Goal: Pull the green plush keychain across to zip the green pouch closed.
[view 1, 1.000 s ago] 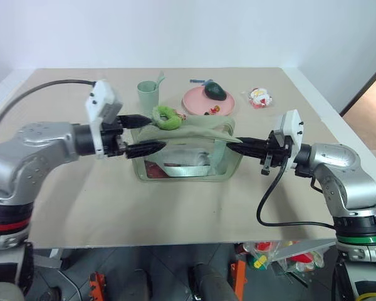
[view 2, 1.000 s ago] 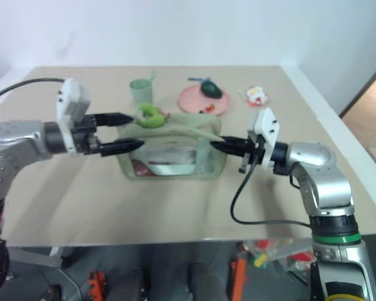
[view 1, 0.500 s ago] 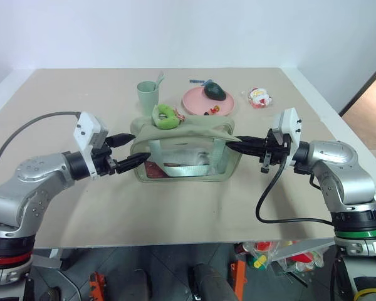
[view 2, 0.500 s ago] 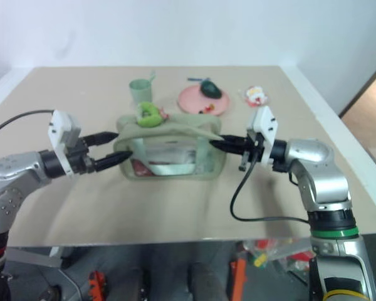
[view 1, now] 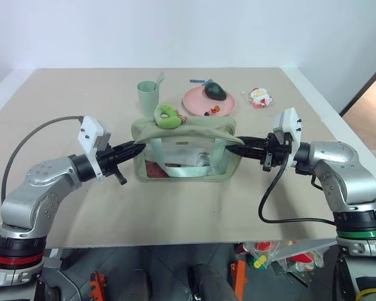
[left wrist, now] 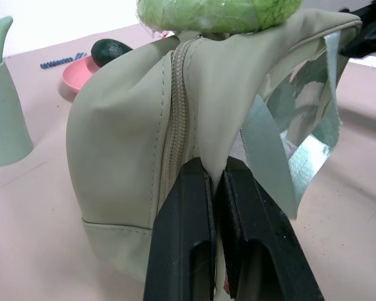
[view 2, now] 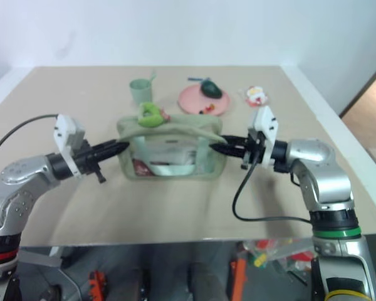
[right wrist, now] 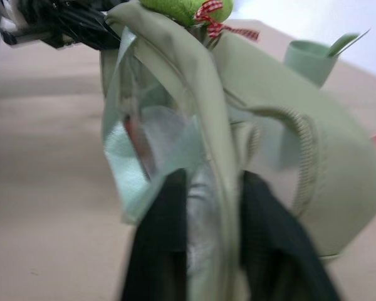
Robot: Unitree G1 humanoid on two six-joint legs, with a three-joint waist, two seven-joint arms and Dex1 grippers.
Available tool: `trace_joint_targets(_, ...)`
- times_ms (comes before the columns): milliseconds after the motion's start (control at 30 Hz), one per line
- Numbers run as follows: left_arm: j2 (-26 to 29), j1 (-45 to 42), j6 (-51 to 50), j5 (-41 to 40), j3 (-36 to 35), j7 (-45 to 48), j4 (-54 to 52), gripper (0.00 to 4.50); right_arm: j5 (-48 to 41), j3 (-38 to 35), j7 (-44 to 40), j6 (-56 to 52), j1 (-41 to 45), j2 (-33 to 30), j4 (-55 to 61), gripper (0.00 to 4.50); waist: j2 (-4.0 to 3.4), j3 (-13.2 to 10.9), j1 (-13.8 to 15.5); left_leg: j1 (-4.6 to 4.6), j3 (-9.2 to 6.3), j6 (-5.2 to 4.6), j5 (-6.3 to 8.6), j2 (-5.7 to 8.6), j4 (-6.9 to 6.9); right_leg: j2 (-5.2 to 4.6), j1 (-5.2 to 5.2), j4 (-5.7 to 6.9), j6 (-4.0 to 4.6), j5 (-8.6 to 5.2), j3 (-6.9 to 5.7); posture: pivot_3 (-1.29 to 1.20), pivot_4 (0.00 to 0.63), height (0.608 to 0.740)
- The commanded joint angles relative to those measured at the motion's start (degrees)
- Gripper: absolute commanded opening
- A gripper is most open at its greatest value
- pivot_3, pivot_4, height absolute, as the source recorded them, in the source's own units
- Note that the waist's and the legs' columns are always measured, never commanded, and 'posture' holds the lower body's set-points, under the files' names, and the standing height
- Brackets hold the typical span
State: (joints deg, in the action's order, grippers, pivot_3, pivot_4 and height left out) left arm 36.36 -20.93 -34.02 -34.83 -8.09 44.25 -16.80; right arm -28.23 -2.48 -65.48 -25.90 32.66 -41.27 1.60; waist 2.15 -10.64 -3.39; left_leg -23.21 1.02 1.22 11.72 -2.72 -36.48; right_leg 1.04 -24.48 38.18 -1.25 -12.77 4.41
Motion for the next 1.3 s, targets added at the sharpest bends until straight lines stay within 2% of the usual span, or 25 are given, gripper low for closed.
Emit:
trace_joint_targets(33, -0.2, -1.2, 1.1, 0.0, -0.2, 0.2, -0.7, 0.00, -2.6, -3.1, -2.0, -4.2, 2.9, -4.6, 0.6, 2.45, 0.00, 0.0, 0.1, 0.00, 0.00, 0.00, 0.00, 0.00, 0.00, 0.00, 0.00, 0.00, 0.00, 0.00, 0.00, 0.00, 0.150, 0.740)
trace_joint_targets(67, -0.2, -1.2, 1.1, -0.1, -0.1, 0.2, -0.7, 0.00, -2.2, -3.3, -2.5, -4.5, 3.9, -6.1, -0.9, 2.89, -0.02, 0.0, 0.2, -0.01, 0.00, 0.00, 0.00, 0.02, -0.01, -0.02, 0.01, -0.01, -0.01, -0.01, 0.00, 0.00, 0.150, 0.740)
trace_joint_targets(233, 0.1, -1.2, 1.1, 0.4, 0.5, 0.5, -0.4, 0.00, -0.7, -4.0, -3.7, -3.1, 10.1, -10.0, -7.6, 4.48, -0.01, 0.0, 0.2, -0.02, 0.08, 0.00, 0.00, 0.09, -0.05, -0.11, 0.02, -0.05, -0.03, -0.01, 0.02, 0.00, 0.150, 0.740)
trace_joint_targets(367, -0.3, -2.2, 1.2, 0.8, 1.1, 0.1, 0.3, 0.00, -3.4, -5.2, -0.1, -3.3, 19.4, -4.7, -8.3, 4.48, -0.03, 0.0, 0.0, 0.00, 0.07, -0.01, 0.00, 0.05, -0.03, -0.04, -0.03, -0.03, -0.02, 0.01, 0.03, 0.00, 0.150, 0.740)
trace_joint_targets(600, -2.0, -3.2, 1.3, 1.3, 2.2, -0.2, 0.3, 0.00, -4.2, 3.1, 7.5, -5.3, 18.8, 11.7, 3.2, 4.48, 0.00, 0.0, 0.4, -0.14, -0.11, -0.01, 0.00, -0.02, 0.00, -0.01, -0.07, -0.03, -0.04, 0.00, -0.09, 0.00, 0.150, 0.740)
trace_joint_targets(767, -2.4, -2.8, 1.4, 1.6, 2.4, -0.4, 0.1, 0.00, -1.3, 6.7, 8.5, -3.3, 19.3, 15.5, 1.5, 4.48, 0.01, 0.0, 1.1, -0.45, -0.15, 0.00, 0.00, 0.11, -0.07, -0.23, -0.26, -0.03, -0.13, -0.04, -0.19, 0.00, 0.150, 0.740)
trace_joint_targets(1000, -2.7, -2.5, 1.8, 1.7, 2.5, -1.2, -0.1, 0.00, 2.4, 8.9, 7.9, -1.7, 22.0, 17.1, -4.4, 4.48, 0.01, 0.0, 0.8, -0.56, -0.02, 0.00, -0.01, 0.14, -0.18, -0.25, -0.43, -0.02, -0.18, 0.09, -0.13, 0.00, 0.150, 0.740)
trace_joint_targets(1133, -3.2, -2.5, 1.9, 1.7, 2.8, -1.6, -0.2, 0.00, 4.4, 10.0, 7.3, -0.5, 22.6, 17.5, -6.9, 3.36, 0.01, 0.0, 0.8, -0.56, -0.11, -0.01, -0.01, 0.08, -0.16, -0.16, -0.43, -0.01, -0.15, 0.10, -0.18, 0.00, 0.150, 0.740)
trace_joint_targets(1300, -4.1, -2.9, 2.0, 2.3, 3.4, -1.8, -0.1, 0.00, 5.7, 10.9, 7.1, -0.7, 23.0, 18.0, -8.5, 1.57, 0.01, 0.0, 0.8, -0.58, -0.09, -0.01, -0.01, 0.09, -0.16, -0.18, -0.44, -0.01, -0.16, 0.09, -0.15, 0.00, 0.150, 0.740)
